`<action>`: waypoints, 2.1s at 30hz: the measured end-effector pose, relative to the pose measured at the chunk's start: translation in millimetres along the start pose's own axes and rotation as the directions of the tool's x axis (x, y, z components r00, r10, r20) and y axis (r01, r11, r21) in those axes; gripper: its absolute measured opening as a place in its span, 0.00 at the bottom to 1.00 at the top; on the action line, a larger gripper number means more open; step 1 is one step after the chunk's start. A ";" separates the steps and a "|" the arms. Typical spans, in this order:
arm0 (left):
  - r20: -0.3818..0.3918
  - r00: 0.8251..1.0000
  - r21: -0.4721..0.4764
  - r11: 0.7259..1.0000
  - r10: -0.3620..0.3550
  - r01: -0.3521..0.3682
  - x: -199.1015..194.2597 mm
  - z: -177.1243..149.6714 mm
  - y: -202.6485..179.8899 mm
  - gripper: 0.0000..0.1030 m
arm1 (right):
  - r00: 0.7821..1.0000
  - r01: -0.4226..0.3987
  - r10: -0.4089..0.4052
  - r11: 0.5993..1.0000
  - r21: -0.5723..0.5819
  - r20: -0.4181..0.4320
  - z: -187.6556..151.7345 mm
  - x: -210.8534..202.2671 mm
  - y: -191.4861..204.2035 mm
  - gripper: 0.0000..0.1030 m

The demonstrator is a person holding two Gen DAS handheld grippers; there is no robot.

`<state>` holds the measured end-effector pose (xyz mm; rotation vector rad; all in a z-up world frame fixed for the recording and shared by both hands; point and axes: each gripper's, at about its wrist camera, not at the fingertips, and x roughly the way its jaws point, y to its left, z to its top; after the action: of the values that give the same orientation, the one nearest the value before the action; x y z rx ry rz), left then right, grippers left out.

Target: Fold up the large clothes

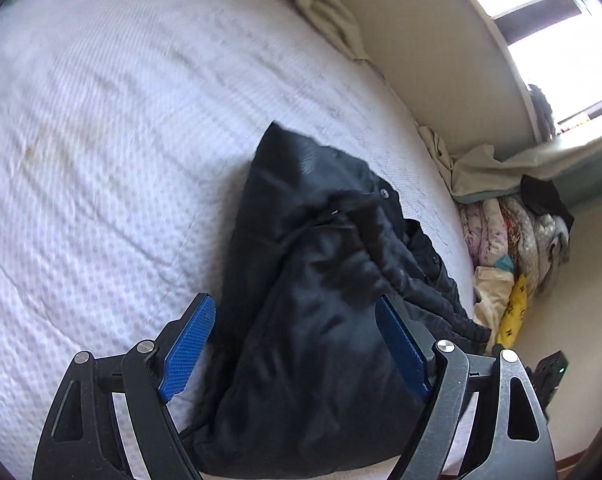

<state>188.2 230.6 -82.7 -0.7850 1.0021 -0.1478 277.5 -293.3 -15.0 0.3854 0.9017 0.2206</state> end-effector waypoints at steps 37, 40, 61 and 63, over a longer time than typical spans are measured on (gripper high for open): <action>0.053 0.974 -0.397 0.890 -0.219 0.222 1.0 -91.9 54.6 0.97 | 0.999 -0.054 0.054 0.998 0.031 0.005 4.6 -18.6 -12.1 0.71; 0.059 0.968 -0.390 0.887 -0.243 0.246 4.7 -100.2 49.4 0.97 | 0.998 -0.064 0.064 0.998 0.023 0.003 4.0 -17.9 -6.8 0.71; 0.292 0.946 -0.345 0.907 -0.143 0.243 41.9 -74.7 33.3 0.32 | 0.998 -0.017 0.008 0.989 -0.144 -0.064 -19.6 8.1 25.5 0.50; 0.293 0.943 -0.336 0.907 -0.157 0.255 40.9 -72.9 31.8 0.28 | 0.997 0.016 -0.030 0.978 -0.208 -0.066 -21.2 18.2 34.2 0.33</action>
<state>145.1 196.9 -153.4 -1.2268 0.6997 -0.0356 270.7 -251.0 -25.8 0.1745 0.9409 0.3056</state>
